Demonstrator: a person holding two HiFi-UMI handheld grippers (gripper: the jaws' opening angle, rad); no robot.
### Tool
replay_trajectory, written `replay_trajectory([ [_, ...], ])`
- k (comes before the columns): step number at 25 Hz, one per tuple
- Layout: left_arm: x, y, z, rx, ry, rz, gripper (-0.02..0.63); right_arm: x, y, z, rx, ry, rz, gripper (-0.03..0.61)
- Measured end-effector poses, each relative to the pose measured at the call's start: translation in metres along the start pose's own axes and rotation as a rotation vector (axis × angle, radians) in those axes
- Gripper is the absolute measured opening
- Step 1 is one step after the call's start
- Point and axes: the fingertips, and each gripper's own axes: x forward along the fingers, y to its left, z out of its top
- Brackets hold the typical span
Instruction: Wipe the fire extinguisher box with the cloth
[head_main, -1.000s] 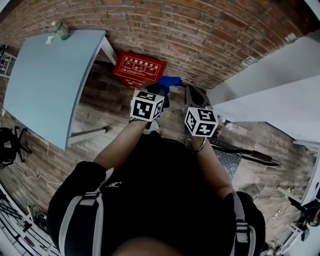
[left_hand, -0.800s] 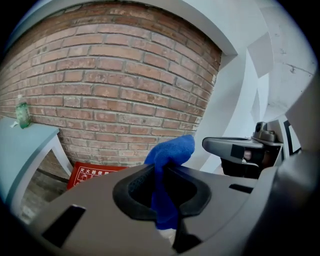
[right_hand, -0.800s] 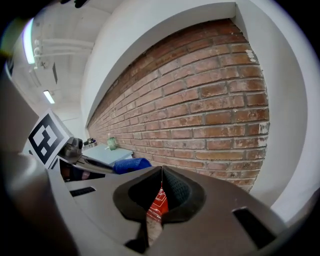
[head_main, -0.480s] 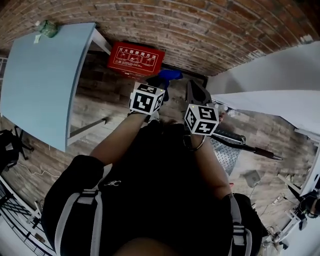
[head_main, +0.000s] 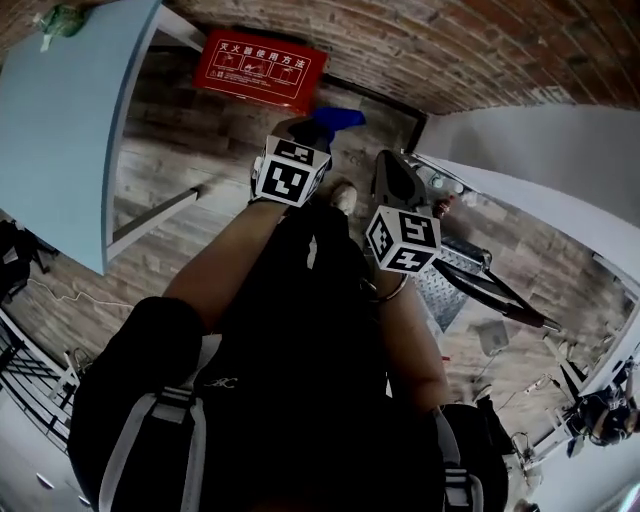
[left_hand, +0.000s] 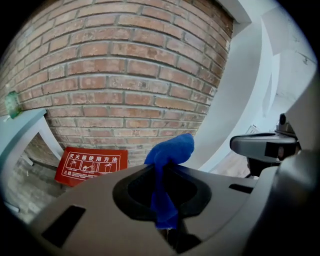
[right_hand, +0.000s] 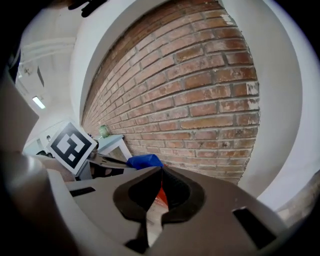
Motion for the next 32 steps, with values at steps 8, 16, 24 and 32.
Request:
replay_trajectory([
  [8, 0.101, 0.024, -0.06, -0.016, 0.033, 0.105, 0.041, 0.041, -0.034, -0.081, 0.02, 0.076, 0.069, 0.017],
  [16, 0.164, 0.072, -0.114, 0.106, 0.114, 0.256, 0.041, 0.092, -0.061, -0.133, -0.029, 0.064, 0.127, 0.017],
  [24, 0.194, 0.093, -0.124, 0.206, 0.109, 0.401, 0.041, 0.107, -0.084, -0.186, 0.098, 0.078, 0.096, 0.017],
  [32, 0.225, 0.099, -0.122, 0.275, 0.103, 0.505, 0.041, 0.121, -0.102, -0.202, 0.138, 0.07, 0.102, 0.017],
])
